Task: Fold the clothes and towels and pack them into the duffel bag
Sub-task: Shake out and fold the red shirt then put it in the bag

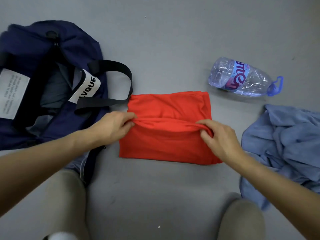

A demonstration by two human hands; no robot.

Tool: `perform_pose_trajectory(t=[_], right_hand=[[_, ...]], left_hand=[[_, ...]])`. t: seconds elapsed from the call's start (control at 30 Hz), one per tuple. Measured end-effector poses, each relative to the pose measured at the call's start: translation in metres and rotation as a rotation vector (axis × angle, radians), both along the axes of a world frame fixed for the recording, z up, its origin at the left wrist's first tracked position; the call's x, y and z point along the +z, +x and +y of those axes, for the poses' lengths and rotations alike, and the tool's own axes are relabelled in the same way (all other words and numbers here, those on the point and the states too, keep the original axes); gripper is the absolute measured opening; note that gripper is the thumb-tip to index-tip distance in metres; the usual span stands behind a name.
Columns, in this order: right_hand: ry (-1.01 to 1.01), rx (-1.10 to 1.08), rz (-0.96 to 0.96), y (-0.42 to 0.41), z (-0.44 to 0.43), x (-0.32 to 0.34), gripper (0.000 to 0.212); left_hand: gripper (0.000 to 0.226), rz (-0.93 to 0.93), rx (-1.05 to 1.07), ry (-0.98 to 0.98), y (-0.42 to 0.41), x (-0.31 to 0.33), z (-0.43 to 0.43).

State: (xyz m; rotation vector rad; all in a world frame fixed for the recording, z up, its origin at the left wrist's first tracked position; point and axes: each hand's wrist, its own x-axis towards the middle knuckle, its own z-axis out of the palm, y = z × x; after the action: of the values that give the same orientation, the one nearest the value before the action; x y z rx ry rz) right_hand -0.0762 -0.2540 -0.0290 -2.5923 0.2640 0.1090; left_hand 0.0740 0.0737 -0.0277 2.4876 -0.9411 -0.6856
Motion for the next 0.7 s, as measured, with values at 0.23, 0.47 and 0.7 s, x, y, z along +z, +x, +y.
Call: perform_pose_trajectory(t=[0.23,0.47,0.7], right_hand=[[-0.147,0.035,0.064,0.092,-0.028,-0.025,0.029],[-0.466,0.268,-0.176,0.081,-0.032,-0.052,0.047],[-0.429,0.379,0.213,0.078,-0.033,-0.065,0.068]], left_hand=[[0.031,-0.211,0.149,0.018,0.054,-0.021,-0.035],[0.053,-0.643,-0.151,0.064,0.034,-0.039,-0.041],[0.071,-0.381,-0.154,0.325,-0.022,-0.065,-0.046]])
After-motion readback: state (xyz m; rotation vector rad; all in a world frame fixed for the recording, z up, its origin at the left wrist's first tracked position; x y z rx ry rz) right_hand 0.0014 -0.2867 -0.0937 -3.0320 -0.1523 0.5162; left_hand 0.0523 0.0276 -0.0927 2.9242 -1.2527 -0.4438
